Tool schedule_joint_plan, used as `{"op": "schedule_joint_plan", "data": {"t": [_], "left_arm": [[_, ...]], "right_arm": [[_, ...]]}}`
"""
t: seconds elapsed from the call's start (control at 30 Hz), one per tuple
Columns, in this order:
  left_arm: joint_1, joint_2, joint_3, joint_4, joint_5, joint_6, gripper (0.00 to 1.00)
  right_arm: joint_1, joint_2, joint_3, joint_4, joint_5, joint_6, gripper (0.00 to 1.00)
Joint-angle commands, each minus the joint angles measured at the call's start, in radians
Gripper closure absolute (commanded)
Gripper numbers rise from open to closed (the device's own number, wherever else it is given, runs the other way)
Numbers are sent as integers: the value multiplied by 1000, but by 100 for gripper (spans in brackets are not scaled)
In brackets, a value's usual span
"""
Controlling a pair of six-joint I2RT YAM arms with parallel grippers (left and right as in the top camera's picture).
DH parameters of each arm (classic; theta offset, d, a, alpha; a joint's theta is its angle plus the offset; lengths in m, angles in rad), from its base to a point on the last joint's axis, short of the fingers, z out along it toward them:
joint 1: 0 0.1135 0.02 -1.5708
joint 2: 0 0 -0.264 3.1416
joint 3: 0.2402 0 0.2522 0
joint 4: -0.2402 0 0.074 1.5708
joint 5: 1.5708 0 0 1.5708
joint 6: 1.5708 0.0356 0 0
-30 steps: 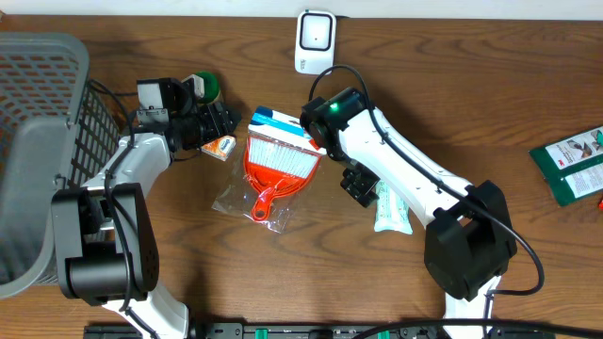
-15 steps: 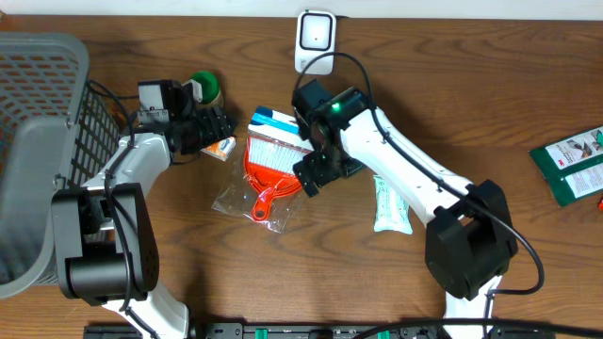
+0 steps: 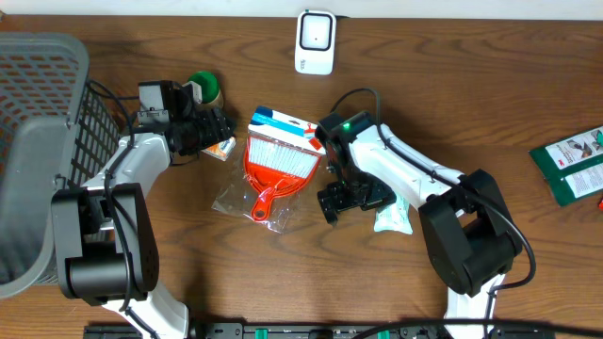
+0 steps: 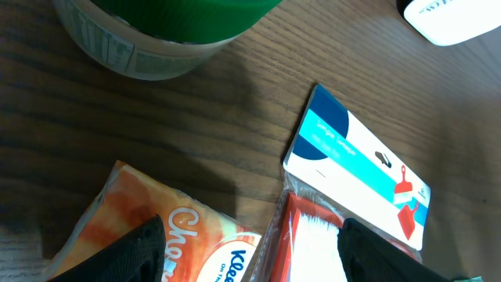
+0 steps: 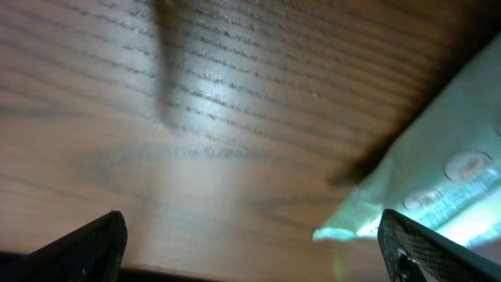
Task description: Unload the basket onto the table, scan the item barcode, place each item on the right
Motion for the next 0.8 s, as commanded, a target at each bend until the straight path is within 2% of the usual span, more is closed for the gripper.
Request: {"op": "schedule_joint_plan", "data": {"t": [0.0, 0.33, 0.77], "left_arm": [[5, -3, -1, 0, -14, 23, 29], [5, -3, -5, 0, -18, 33, 29], [5, -3, -5, 0, -40, 33, 29]], "right_arm": [[-3, -14, 73, -37, 9, 32, 1], [-6, -13, 171, -305, 336, 135, 1], [-27, 27, 79, -289, 434, 118, 1]]}}
